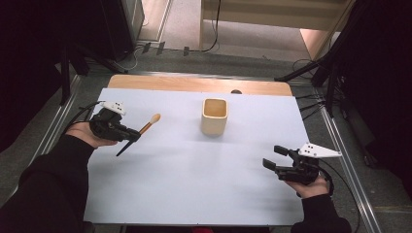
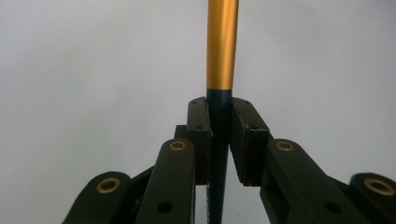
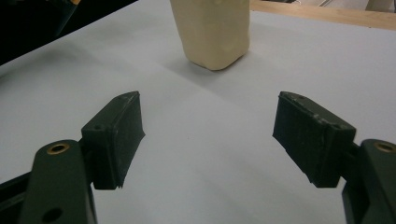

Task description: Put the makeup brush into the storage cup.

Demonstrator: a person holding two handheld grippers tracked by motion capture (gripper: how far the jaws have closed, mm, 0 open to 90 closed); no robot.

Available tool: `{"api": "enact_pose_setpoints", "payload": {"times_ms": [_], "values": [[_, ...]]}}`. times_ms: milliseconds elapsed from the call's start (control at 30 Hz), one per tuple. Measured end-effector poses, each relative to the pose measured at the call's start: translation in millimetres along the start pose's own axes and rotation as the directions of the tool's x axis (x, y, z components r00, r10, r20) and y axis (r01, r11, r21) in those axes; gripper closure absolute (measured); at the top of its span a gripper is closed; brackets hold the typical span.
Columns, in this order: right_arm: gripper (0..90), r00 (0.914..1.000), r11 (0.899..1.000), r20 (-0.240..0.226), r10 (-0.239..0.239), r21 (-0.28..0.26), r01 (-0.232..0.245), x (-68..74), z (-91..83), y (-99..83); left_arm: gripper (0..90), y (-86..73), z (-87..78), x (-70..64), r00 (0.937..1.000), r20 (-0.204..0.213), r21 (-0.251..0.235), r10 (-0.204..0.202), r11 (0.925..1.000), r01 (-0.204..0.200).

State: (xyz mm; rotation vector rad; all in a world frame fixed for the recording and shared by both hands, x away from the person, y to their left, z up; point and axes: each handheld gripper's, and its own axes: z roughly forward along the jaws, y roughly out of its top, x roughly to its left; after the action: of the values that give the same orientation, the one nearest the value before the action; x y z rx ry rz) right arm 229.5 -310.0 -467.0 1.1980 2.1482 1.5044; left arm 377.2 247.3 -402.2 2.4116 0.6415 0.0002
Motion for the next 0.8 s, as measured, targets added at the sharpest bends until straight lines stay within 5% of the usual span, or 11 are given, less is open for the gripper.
{"api": "enact_pose_setpoints", "payload": {"times_ms": [533,800], "values": [[25.0,1.0000,1.000,0.004,0.000,0.007,0.000,0.5,0.9,-0.3,79.7,-4.8,-2.9,-12.2,0.9979,-0.058,-0.172,-0.031,0.9849,0.021],[25.0,1.0000,1.000,0.004,-0.002,0.008,0.002,0.3,0.9,-0.4,79.7,-10.3,-5.3,-12.3,0.9953,-0.061,-0.247,-0.075,0.9672,0.058]]}}
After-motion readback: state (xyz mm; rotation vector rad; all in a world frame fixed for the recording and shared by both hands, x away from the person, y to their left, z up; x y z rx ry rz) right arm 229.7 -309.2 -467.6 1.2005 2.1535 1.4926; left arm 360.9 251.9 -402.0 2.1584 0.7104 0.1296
